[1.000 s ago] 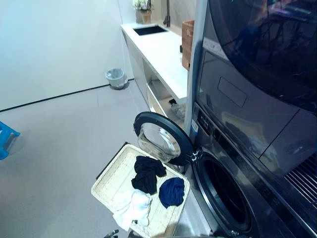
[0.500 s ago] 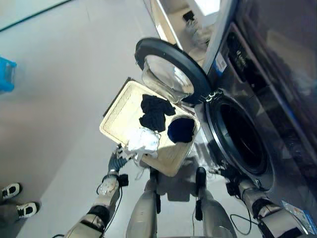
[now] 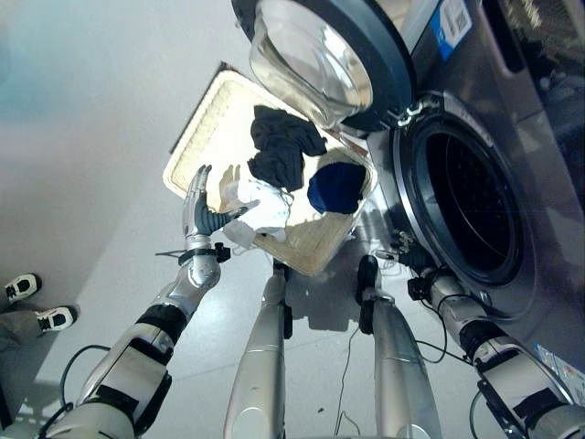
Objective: Put the clothes into the washing machine.
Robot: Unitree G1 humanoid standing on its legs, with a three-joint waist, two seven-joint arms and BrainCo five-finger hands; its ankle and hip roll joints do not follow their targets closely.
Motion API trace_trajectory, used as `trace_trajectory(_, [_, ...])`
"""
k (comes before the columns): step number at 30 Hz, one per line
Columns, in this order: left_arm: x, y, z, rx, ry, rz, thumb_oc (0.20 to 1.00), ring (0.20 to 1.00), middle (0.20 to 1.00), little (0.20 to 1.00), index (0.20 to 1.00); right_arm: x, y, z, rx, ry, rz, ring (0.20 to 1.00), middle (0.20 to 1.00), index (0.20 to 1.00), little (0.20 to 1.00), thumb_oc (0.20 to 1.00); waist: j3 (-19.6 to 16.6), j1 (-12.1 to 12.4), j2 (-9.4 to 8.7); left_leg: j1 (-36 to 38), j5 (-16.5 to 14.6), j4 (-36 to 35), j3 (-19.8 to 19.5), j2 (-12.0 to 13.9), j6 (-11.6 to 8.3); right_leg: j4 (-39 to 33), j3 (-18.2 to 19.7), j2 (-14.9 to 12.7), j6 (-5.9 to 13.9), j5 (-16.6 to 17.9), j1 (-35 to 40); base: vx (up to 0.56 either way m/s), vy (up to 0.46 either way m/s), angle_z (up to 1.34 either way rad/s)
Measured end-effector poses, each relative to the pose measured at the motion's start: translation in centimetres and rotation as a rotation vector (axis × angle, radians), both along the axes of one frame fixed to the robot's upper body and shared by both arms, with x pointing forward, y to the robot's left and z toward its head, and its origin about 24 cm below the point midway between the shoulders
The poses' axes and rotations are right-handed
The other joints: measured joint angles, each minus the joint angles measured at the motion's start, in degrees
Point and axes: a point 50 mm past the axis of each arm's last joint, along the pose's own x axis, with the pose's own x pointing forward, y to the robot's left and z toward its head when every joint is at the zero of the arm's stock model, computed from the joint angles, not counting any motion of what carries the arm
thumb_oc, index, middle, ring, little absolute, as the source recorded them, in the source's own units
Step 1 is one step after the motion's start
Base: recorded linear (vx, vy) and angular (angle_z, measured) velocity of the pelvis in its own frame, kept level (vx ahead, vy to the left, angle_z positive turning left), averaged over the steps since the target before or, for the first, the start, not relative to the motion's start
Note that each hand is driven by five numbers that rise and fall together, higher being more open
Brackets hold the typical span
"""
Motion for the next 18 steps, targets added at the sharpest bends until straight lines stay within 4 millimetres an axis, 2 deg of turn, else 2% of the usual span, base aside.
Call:
trace_trajectory(2, [0.1, -0.4, 0.0, 0.075, -0.003, -0.014, 1.0, 1.0, 1.0, 1.0, 1.0, 0.3, 0.1, 0.6, -0.018, -0.02, 0.014, 1.0, 1.0, 1.0, 1.0, 1.0, 0.05, -1.29, -0.4, -2.56, -0.11, 1.05, -0.01, -0.08, -0.06, 0.69, 0.18, -0.03, 0.03, 0.13, -2.32, 0.0, 0.0, 0.0])
trace_trajectory(6, [1.1, -0.8, 1.4, 0.203, -0.023, -0.037, 1.0, 1.0, 1.0, 1.0, 1.0, 1.0, -0.1, 1.9, -0.015, -0.059, 0.011, 1.0, 1.0, 1.0, 1.0, 1.0, 0.5, -2.16, -1.7, -5.99, 0.33, 1.91, -0.06, -0.35, -0.03, 2.17, 0.7, -0.08, -0.42, 0.58, -6.09, 0.0, 0.003, -0.01])
trace_trajectory(13, [2.4, 0.6, 2.8, 0.333, 0.044, -0.024, 1.0, 1.0, 1.0, 1.0, 1.0, 2.4, 0.1, 4.4, 0.002, -0.135, 0.014, 1.0, 1.0, 1.0, 1.0, 1.0, 0.47, -2.78, -2.02, -8.9, 0.3, 3.19, 0.12, -0.38, -0.08, 3.45, 1.2, -0.07, -0.5, 0.48, -9.3, 0.0, 0.021, -0.02])
trace_trajectory(18, [2.6, 1.7, 2.5, 0.375, 0.098, 0.016, 1.0, 1.0, 1.0, 1.0, 1.0, 2.4, -0.8, 4.8, -0.014, -0.143, -0.003, 1.0, 1.0, 1.0, 1.0, 1.0, 0.47, -3.2, -2.04, -11.04, 0.19, 3.65, 0.08, -0.37, -0.17, 3.91, 1.32, -0.04, -0.38, 0.38, -11.56, 0.0, 0.0, 0.0])
